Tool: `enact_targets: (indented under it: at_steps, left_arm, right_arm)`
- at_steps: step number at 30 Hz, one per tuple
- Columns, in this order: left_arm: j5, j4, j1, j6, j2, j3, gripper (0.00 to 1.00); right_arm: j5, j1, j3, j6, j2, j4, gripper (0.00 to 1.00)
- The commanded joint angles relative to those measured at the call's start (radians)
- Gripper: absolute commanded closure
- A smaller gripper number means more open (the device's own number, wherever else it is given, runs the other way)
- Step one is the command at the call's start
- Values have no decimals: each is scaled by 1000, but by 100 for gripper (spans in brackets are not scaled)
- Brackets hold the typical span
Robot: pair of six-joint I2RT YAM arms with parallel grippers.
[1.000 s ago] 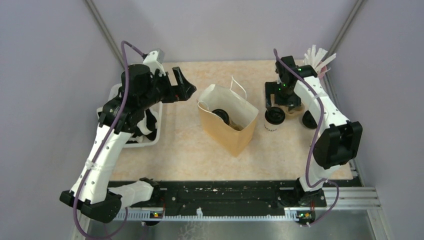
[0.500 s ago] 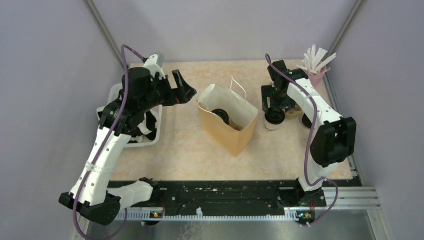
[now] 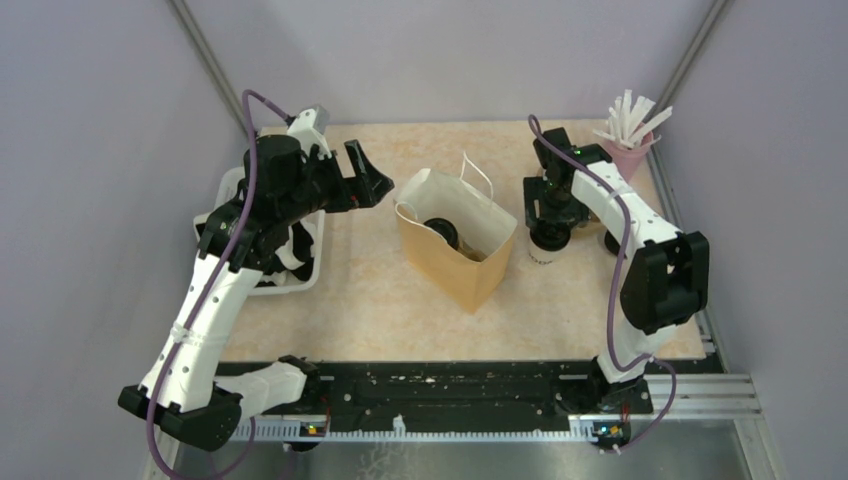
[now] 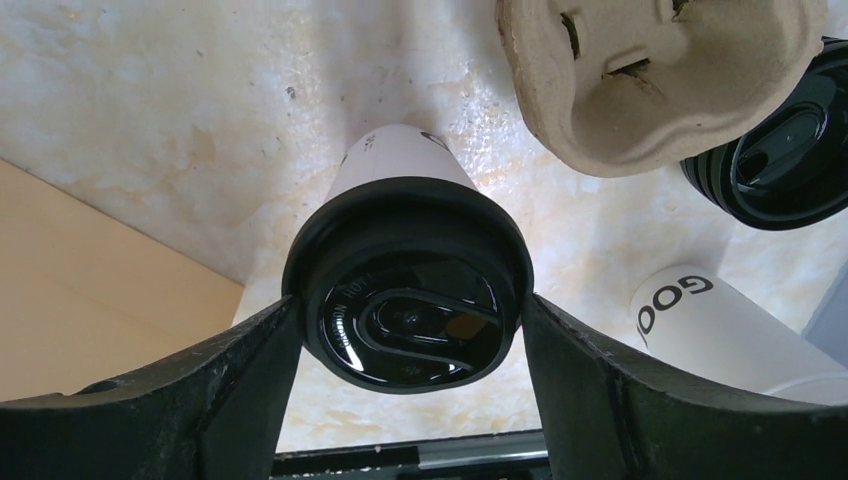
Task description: Pack the takeout coffee
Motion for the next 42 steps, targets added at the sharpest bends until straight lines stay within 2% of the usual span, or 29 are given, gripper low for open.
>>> enact_targets:
  at_steps: [1,11,19,36,42]
  left_arm:
    - [20,50,6,13,-3,-2,2]
    - [-22,-13,16,10,47,50,2]
    - [17,-3,25,22,74,54,2]
    - [17,-27,38,29,84,54,2]
    - [-28,-74,45,14,110,81,2]
  right_arm:
    - [19,12,-1,1,6,30,21]
    - [12,14,-23,5,-3,27,29]
    - [7,15,10,-1,-31,-13,23]
    - [-7,16,-42,11,-77,-16,22]
    - [-12,18,-59,14,-91,-4,31]
